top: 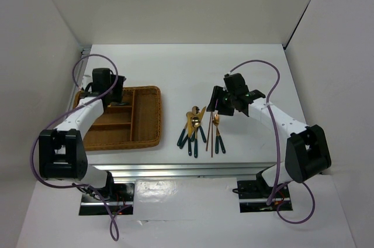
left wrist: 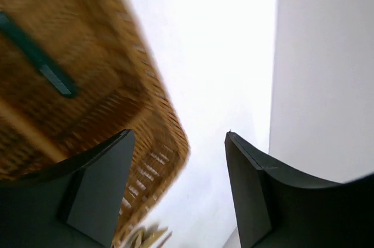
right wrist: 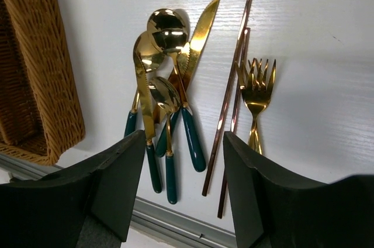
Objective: Sort the eating utensils into containers
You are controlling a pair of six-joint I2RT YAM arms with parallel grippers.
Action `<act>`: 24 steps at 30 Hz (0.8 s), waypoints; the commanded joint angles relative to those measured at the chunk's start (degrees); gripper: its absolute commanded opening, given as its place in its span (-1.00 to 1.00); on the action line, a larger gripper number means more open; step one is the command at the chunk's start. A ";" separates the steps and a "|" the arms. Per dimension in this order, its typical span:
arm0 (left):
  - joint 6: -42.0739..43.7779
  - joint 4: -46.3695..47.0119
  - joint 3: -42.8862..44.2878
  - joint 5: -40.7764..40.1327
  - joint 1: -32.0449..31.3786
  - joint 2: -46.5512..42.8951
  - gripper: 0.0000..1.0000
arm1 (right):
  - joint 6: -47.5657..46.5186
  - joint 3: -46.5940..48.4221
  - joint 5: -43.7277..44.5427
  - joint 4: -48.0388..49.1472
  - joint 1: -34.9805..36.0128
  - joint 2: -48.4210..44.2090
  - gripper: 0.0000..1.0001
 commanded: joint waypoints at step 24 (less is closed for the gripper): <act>46.42 -8.20 2.21 18.51 -18.88 -13.06 0.82 | 6.72 -10.08 4.10 -5.71 4.84 -2.48 0.03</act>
